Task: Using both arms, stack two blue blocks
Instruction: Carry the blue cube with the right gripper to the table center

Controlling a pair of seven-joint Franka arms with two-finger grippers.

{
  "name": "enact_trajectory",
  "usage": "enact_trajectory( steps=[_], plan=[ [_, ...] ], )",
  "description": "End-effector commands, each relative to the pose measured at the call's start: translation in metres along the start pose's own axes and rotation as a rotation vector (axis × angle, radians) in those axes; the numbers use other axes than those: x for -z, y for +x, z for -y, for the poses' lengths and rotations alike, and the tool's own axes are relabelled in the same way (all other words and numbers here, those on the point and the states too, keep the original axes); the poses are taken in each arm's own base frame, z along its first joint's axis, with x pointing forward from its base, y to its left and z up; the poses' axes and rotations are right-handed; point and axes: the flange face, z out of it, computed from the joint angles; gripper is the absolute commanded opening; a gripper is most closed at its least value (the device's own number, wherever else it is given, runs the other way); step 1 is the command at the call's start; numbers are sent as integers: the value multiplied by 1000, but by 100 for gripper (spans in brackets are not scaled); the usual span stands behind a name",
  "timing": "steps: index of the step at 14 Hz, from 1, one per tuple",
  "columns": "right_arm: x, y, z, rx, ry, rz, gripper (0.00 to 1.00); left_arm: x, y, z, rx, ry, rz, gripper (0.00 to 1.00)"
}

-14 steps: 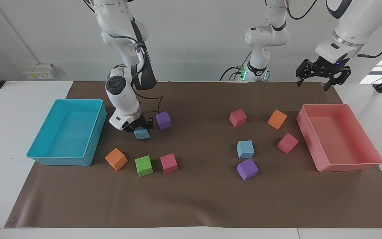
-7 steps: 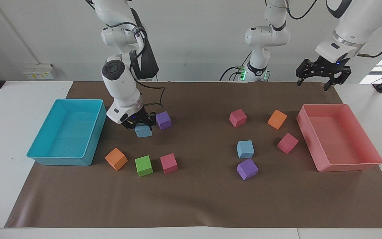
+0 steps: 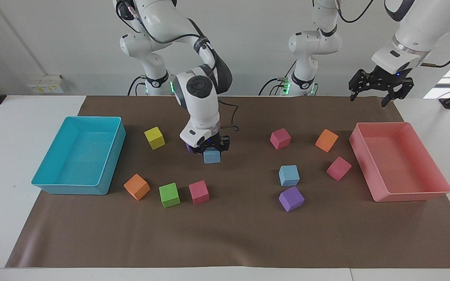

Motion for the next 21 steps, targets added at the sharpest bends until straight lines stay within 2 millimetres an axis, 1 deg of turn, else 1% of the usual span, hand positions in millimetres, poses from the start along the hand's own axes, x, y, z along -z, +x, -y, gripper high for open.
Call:
enact_trajectory(
  steps=[1, 3, 4, 6, 7, 10, 11, 12, 15, 17, 18, 20, 21],
  plan=[
    [-22, 0, 36, -53, -19, -15, 0, 4, -5, 0, 5, -2, 6, 100],
    [-30, -9, 55, -91, -2, -30, 0, 4, -2, 0, 5, 2, -12, 100],
    [-37, -10, 61, -113, 4, -43, 0, 5, -1, -1, 2, 3, -24, 100],
    [-54, -12, 65, -140, 14, -55, 0, 3, 1, -2, 0, 2, -27, 100],
    [-60, -14, 69, -135, 17, -60, 0, -1, 6, -3, -3, 3, -32, 100],
    [-71, -22, 69, -137, 11, -44, 0, -10, 19, -14, -16, -4, -72, 100],
    [-78, -24, 65, -134, 1, -38, 0, -12, 21, -14, 2, -3, -82, 100],
    [-80, -28, 66, -118, -1, -38, 0, -17, 26, -14, 14, -4, -79, 100],
    [-80, -31, 66, -68, -3, -34, 0, -19, 32, -19, 9, -2, -99, 100],
    [-81, -31, 65, -27, -7, -30, 0, -29, 44, -25, 27, -4, -99, 100],
    [-83, -33, 65, -9, -8, -27, 0, -35, 50, -33, 38, -5, -107, 100],
    [-85, -34, 64, -2, -4, -21, 0, -40, 55, -35, 47, -2, -124, 100],
    [-84, -34, 65, -5, 0, -20, 0, -49, 58, -38, 43, -3, -121, 100]
  ],
)
